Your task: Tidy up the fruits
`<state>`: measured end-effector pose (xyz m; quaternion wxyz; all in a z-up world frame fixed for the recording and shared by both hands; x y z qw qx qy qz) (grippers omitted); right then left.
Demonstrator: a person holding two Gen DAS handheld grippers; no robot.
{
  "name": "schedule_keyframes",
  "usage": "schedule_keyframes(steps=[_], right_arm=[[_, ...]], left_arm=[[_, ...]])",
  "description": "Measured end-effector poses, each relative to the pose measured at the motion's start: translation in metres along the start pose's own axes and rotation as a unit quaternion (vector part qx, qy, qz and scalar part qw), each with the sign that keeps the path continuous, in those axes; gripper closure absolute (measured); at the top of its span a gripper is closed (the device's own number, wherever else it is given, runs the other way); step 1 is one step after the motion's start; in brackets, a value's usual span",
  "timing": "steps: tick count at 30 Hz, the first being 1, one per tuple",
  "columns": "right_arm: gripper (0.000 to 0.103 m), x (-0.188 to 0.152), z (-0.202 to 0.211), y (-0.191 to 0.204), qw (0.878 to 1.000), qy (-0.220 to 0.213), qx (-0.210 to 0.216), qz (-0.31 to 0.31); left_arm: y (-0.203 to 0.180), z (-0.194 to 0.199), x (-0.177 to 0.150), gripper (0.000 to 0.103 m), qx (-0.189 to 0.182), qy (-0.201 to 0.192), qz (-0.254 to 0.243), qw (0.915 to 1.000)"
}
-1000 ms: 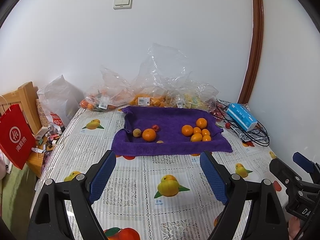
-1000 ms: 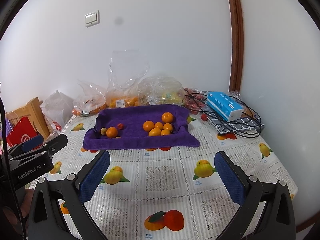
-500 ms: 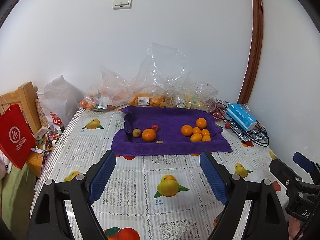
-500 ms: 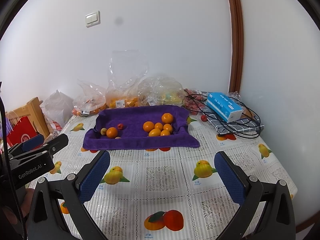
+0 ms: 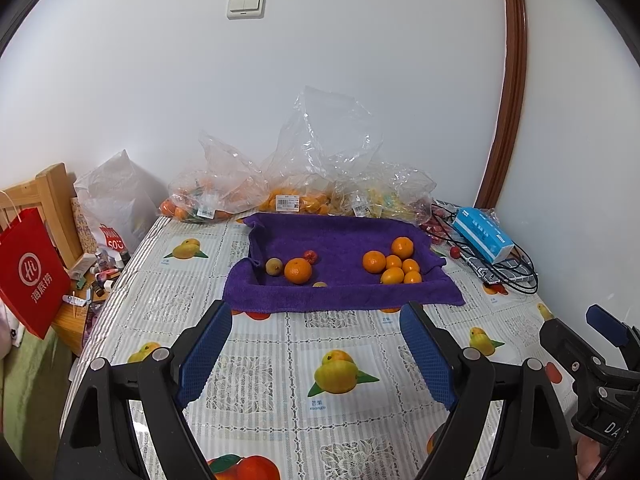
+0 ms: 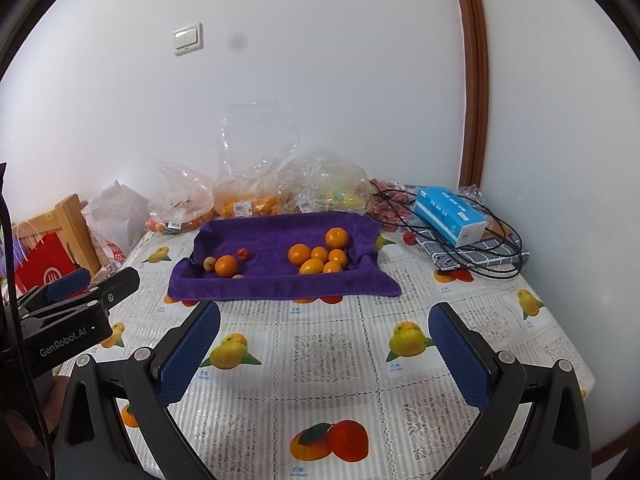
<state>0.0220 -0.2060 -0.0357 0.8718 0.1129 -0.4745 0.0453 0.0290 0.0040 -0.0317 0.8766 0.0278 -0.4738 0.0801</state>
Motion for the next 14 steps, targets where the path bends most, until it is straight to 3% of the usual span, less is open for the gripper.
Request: schedule_keyframes(steps=[14], right_arm=[[0.0, -0.0004, -0.0015, -0.0008, 1.0, 0.001, -0.002, 0.0]], left_arm=[[0.0004, 0.0, 0.0001, 0.018, 0.0, -0.001, 0.0, 1.0]])
Point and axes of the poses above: each gripper's, at about its wrist camera, not at the fingertips, and z roughly against the way its jaws point, y to its left, x to its top, the point moved 2 cm from there along -z, roughly the way its jaws point, and after that the axes turned 6 degrees about x, right-handed, at the moved point
